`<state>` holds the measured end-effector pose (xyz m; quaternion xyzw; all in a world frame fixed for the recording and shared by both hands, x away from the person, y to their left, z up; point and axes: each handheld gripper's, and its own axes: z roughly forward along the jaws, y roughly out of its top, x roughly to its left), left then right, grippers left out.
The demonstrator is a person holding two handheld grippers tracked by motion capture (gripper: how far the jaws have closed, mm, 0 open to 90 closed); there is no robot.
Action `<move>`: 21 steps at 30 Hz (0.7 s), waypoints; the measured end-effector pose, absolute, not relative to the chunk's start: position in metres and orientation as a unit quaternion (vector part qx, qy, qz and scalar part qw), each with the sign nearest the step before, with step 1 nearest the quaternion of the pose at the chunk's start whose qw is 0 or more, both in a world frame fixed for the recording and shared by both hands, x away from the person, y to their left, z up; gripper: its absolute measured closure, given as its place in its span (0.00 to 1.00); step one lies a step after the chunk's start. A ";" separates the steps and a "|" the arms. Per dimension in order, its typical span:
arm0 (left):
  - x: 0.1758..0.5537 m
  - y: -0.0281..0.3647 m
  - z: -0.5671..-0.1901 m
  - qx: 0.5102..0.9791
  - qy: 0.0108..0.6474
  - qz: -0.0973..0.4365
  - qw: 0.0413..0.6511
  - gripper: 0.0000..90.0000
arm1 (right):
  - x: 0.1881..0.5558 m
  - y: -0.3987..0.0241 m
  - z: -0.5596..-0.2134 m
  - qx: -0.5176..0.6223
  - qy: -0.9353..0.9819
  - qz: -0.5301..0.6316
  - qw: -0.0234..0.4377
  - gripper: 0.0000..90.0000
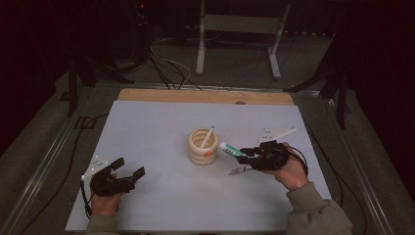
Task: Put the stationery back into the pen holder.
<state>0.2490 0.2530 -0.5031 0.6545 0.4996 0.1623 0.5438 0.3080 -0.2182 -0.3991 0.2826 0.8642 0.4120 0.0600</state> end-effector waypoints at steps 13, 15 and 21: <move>0.249 0.253 -0.503 0.656 0.499 0.162 0.543 0.00 | 0.324 -0.200 -0.383 0.280 0.867 0.406 0.071 0.73; 0.249 0.253 -0.504 0.657 0.500 0.161 0.542 0.00 | 0.326 -0.197 -0.381 0.279 0.868 0.405 0.072 0.73; 0.250 0.253 -0.504 0.656 0.500 0.160 0.543 0.00 | 0.332 -0.188 -0.378 0.279 0.869 0.403 0.072 0.73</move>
